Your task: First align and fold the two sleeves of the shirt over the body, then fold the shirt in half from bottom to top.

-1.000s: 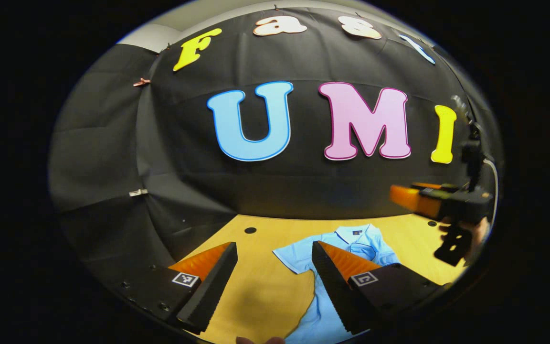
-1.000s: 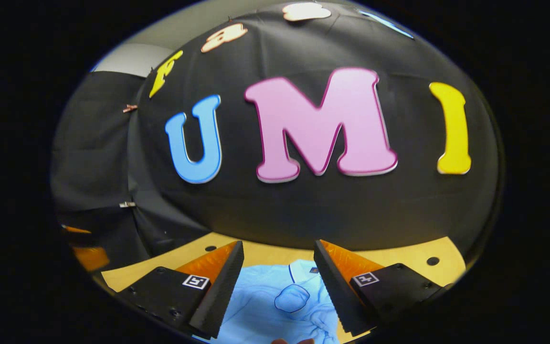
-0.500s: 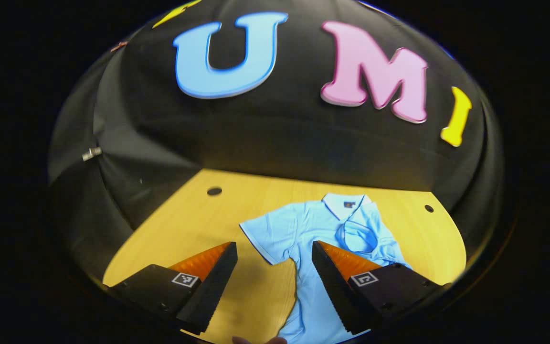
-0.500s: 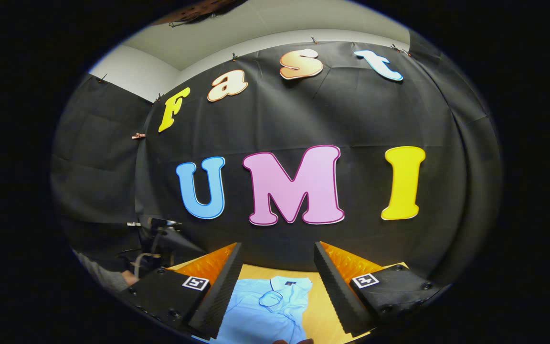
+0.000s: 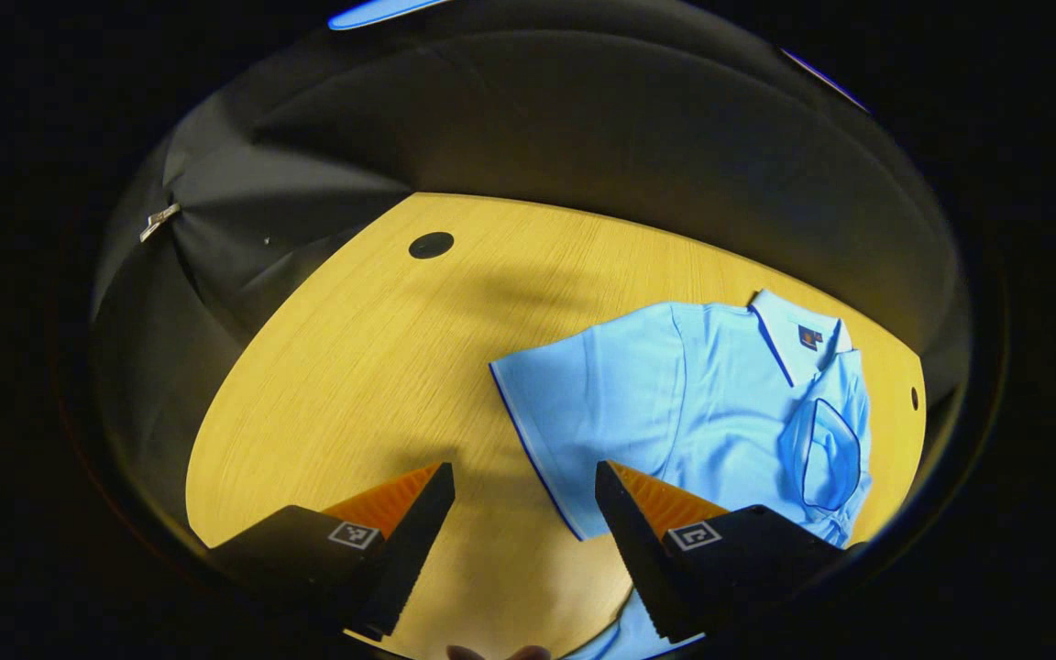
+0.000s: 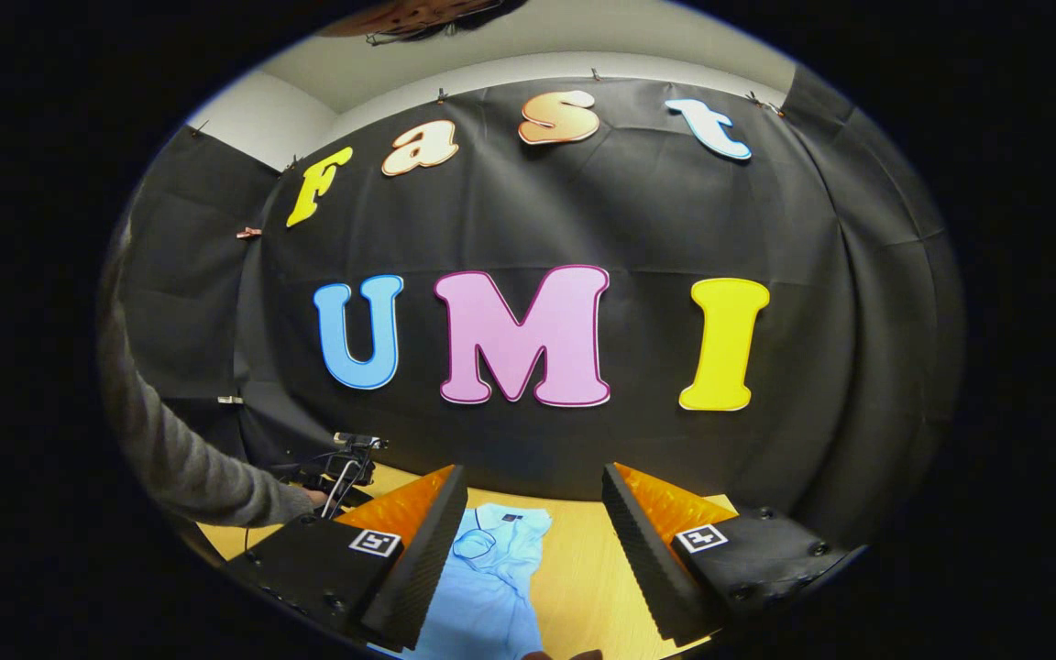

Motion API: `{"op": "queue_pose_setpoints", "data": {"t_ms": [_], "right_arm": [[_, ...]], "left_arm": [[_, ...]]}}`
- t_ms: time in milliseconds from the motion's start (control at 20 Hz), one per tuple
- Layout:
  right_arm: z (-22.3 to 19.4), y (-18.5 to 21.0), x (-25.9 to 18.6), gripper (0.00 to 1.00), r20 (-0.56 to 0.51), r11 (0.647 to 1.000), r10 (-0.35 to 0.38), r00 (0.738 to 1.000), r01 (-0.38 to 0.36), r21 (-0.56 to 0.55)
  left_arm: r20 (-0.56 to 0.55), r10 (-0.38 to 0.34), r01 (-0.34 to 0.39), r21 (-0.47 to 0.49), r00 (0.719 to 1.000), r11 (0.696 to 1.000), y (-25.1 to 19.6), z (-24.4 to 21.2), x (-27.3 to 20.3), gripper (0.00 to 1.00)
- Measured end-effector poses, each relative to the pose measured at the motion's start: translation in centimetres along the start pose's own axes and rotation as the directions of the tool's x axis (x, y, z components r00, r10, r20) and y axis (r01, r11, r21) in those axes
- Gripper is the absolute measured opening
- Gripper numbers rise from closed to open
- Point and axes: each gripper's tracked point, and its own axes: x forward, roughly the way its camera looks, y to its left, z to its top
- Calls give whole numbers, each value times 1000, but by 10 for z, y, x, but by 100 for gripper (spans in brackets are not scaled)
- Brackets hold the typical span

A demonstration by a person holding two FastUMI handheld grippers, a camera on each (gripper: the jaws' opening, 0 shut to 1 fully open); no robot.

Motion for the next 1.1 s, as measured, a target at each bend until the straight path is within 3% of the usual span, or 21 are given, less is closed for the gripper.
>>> {"op": "queue_pose_setpoints", "data": {"t_ms": [950,1050,1100], "right_arm": [[-35,-24,3,93,-91,1000,-9,996,10,6],[-38,-25,4,93,-97,1000,-9,995,10,10],[-39,-25,4,93,-101,1000,-9,995,11,11]], "left_arm": [[-83,-21,21,-1,996,1000,-15,-2,32,99],[-82,-28,29,9,996,1000,-19,-2,32,88],[-82,-34,36,16,996,999,-22,-1,32,71]]}}
